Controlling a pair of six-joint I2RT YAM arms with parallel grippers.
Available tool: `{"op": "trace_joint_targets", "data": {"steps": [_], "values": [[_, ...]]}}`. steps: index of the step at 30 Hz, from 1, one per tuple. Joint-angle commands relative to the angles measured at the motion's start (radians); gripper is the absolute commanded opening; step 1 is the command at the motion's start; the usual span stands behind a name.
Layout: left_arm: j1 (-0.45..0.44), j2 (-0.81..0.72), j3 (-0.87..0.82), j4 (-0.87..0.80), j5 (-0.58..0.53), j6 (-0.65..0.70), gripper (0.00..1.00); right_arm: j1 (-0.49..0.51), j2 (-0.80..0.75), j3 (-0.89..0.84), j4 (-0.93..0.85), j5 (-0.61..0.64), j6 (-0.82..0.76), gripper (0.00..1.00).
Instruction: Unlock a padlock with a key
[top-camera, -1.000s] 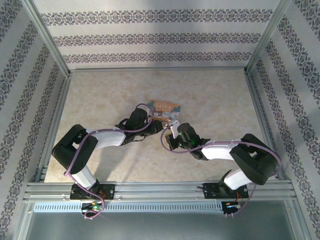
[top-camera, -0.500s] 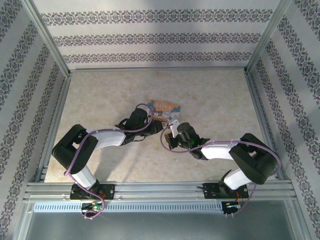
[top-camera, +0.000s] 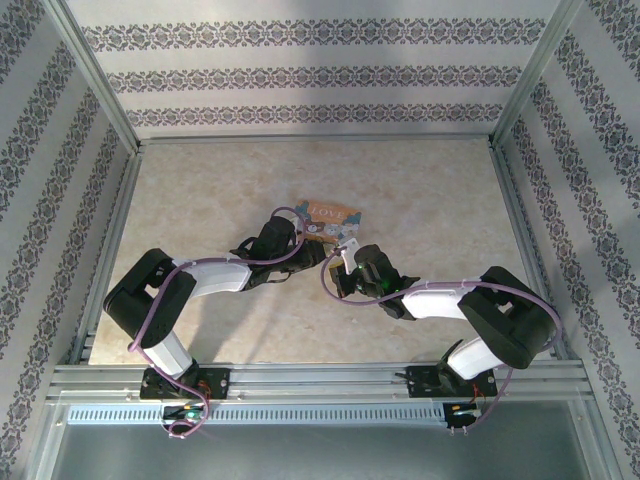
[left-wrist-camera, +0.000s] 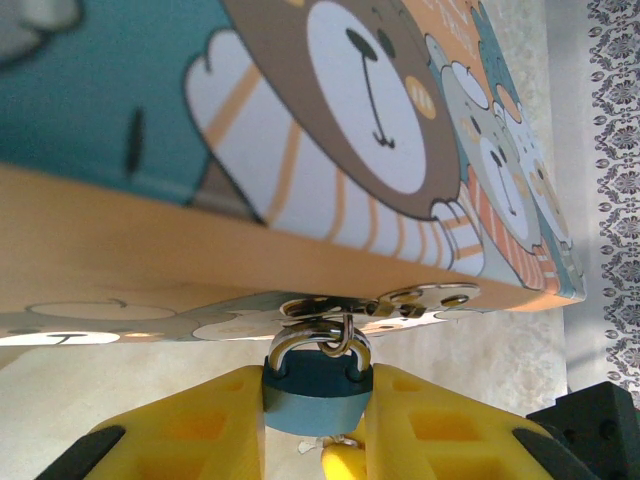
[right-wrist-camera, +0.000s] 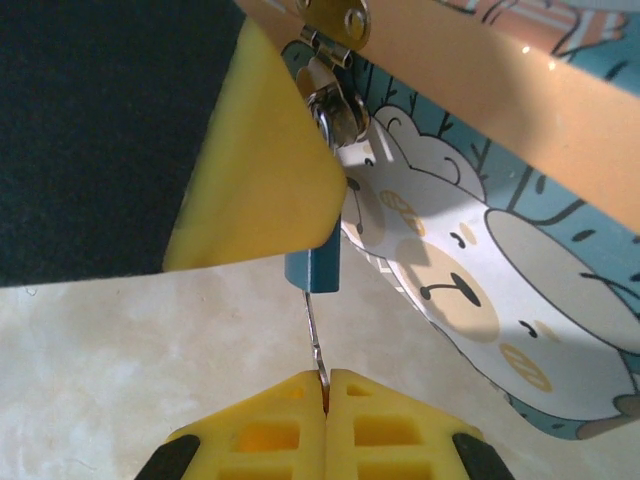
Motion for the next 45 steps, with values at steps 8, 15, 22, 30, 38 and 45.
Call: {"op": "trace_joint_targets", "data": {"steps": [8, 15, 22, 30, 38, 45], "values": [[-0.011, 0.009, 0.022, 0.022, 0.007, -0.01, 0.28, 0.01, 0.002, 0.008, 0.066, 0.018, 0.033, 0.0], [-0.011, 0.009, 0.02, 0.025, 0.007, -0.011, 0.28, 0.009, 0.023, 0.018, 0.074, 0.038, 0.051, 0.0], [-0.011, 0.009, 0.019, 0.025, 0.005, -0.013, 0.28, 0.01, 0.036, 0.03, 0.044, 0.057, 0.069, 0.0], [-0.011, 0.014, 0.022, 0.031, 0.008, -0.017, 0.28, 0.014, 0.062, 0.031, 0.151, 0.008, 0.092, 0.0], [-0.011, 0.014, 0.02, 0.028, 0.008, -0.017, 0.28, 0.014, 0.104, 0.003, 0.342, -0.005, 0.115, 0.0], [-0.011, 0.018, 0.023, 0.027, 0.012, -0.02, 0.28, 0.005, 0.138, 0.006, 0.461, -0.022, 0.128, 0.0]]}}
